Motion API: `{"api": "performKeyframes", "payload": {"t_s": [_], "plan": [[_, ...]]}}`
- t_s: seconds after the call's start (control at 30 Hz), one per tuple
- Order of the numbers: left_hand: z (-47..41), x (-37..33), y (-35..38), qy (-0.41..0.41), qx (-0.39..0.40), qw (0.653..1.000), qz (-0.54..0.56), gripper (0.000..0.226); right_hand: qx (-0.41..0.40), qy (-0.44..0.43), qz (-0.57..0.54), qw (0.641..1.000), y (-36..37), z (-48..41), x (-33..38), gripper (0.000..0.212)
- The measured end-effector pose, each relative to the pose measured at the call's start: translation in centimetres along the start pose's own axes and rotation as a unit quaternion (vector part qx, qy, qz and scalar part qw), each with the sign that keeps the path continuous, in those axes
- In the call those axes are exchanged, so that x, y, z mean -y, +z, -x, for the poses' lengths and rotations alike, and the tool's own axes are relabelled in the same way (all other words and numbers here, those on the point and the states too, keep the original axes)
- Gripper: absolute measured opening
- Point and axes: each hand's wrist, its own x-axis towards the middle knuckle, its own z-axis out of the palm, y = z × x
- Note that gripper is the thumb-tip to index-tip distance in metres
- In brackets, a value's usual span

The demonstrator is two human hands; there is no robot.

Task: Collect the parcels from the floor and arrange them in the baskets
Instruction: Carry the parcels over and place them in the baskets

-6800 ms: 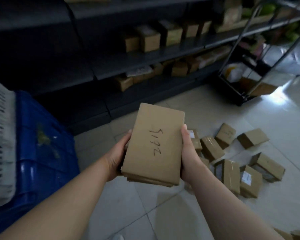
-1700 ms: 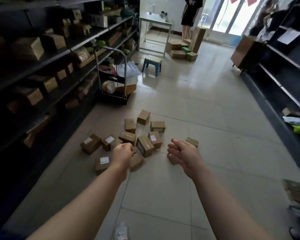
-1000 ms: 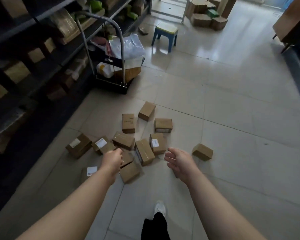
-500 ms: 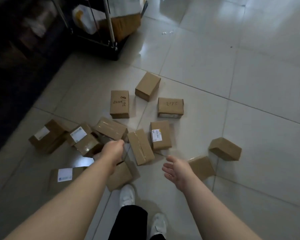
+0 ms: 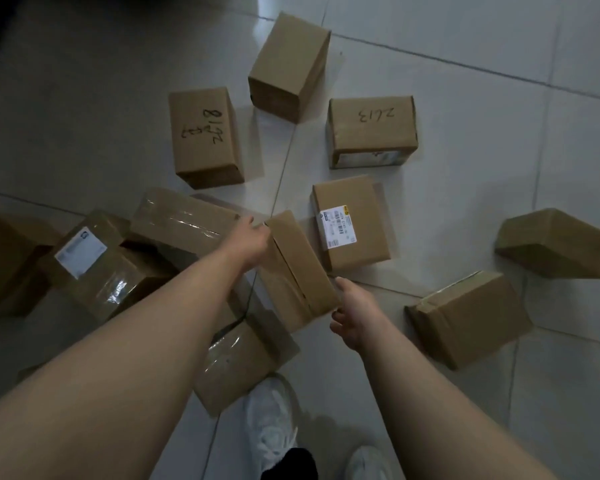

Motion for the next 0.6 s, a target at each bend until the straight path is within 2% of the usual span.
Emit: {"api": "performKeyframes", "payload": {"t_s": [0.1, 0.27, 0.5, 0.6], "plan": [[-2.5, 0.5, 0.9, 0.010, -0.007, 0.999, -0.040, 0.054, 0.018, 0.009, -0.025, 0.999, 0.7, -2.0, -0.1, 0.019], [-3.4, 0.9, 1.4, 0.018, -0.004, 0.998, -0.060, 0.042, 0.028, 0.006, -0.092, 0.995, 1.1, -3.7, -0.3, 0.022], [0.6, 1.5, -1.2, -0.052, -0.023, 0.998, 0.006, 0.029, -0.004, -0.011, -0.039, 0.999, 0.0, 0.3, 0.5, 0.017], [3.7, 1.3, -3.2, -0.071, -0.038, 0.997, 0.003, 0.027, -0.009, -0.017, -0.017, 1.000, -0.5, 3.6, 1.2, 0.022]]}}
